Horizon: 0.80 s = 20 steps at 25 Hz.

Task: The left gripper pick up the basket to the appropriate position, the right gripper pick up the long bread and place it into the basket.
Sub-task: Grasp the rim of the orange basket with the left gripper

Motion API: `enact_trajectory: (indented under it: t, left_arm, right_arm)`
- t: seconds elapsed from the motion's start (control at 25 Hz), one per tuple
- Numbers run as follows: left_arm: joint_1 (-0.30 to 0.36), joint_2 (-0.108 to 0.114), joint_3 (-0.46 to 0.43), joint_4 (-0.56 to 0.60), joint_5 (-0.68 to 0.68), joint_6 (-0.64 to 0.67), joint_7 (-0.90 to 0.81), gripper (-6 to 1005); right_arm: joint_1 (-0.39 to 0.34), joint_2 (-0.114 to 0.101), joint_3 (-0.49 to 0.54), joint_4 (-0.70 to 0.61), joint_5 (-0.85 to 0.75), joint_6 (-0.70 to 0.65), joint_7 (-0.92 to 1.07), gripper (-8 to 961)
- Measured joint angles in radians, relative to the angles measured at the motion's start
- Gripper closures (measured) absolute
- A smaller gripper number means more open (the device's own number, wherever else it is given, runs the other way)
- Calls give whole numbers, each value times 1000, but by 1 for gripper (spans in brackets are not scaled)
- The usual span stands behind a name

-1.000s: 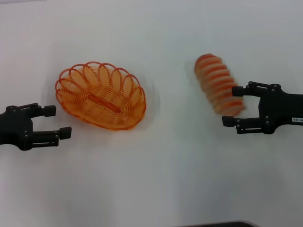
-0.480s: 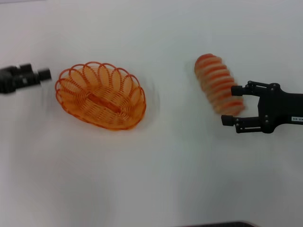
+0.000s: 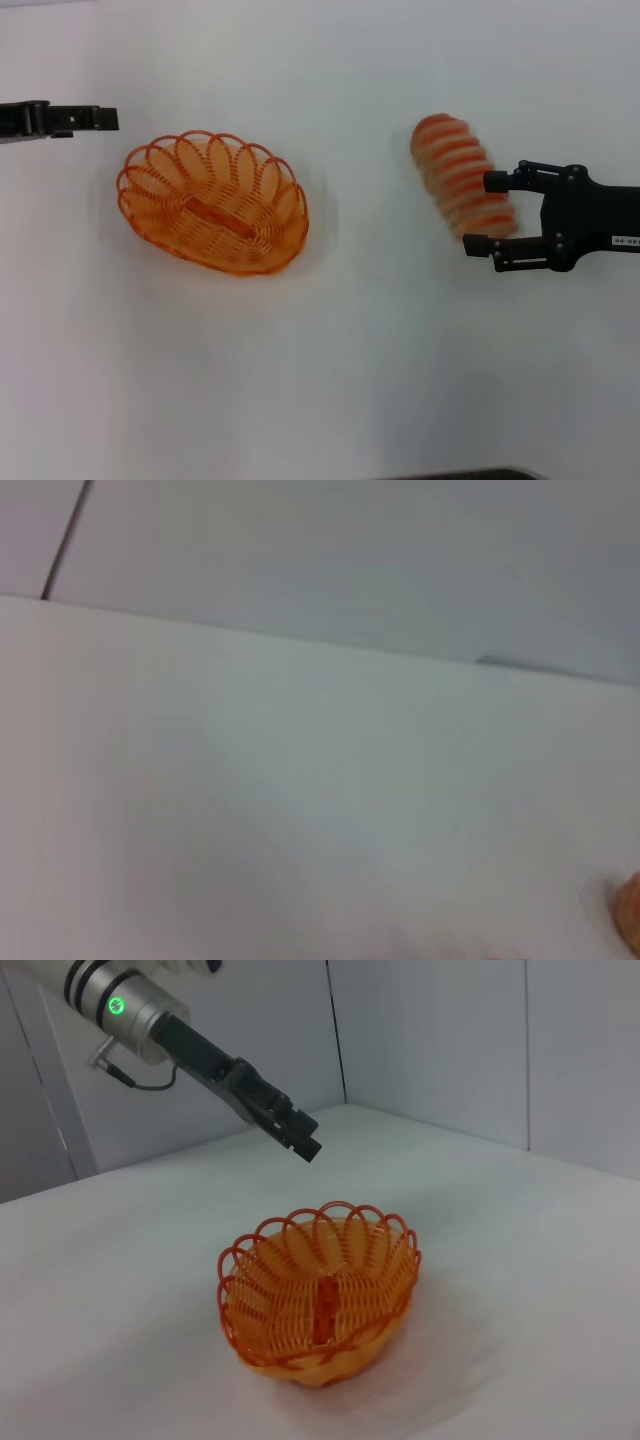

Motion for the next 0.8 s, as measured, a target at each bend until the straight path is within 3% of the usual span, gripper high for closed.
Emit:
enact_trajectory:
  t: [0.16,0.4,0.56,0.64,0.8]
  left_arm:
    - [-36,1,70,27,71,-1,-20,128]
    - [-79,-15,168,50,162,-12,-28,127]
    - [-92,-38,240,52,212,-54,-31,128]
    - [-96,-62,284,52,249,-91,-31,128]
    - [-99,-75,297,53,267,-110,-32,127]
  right_arm:
    - [3,0,0,-1,-1,-1,0,22]
    - [4,0,1,-5,-1,-1,0,22]
    - [3,0,4,-6,-1,0,0,23]
    - [3,0,2,-5,-1,2,-1,23]
    - [4,0,0,-5,-1,3,-1,23]
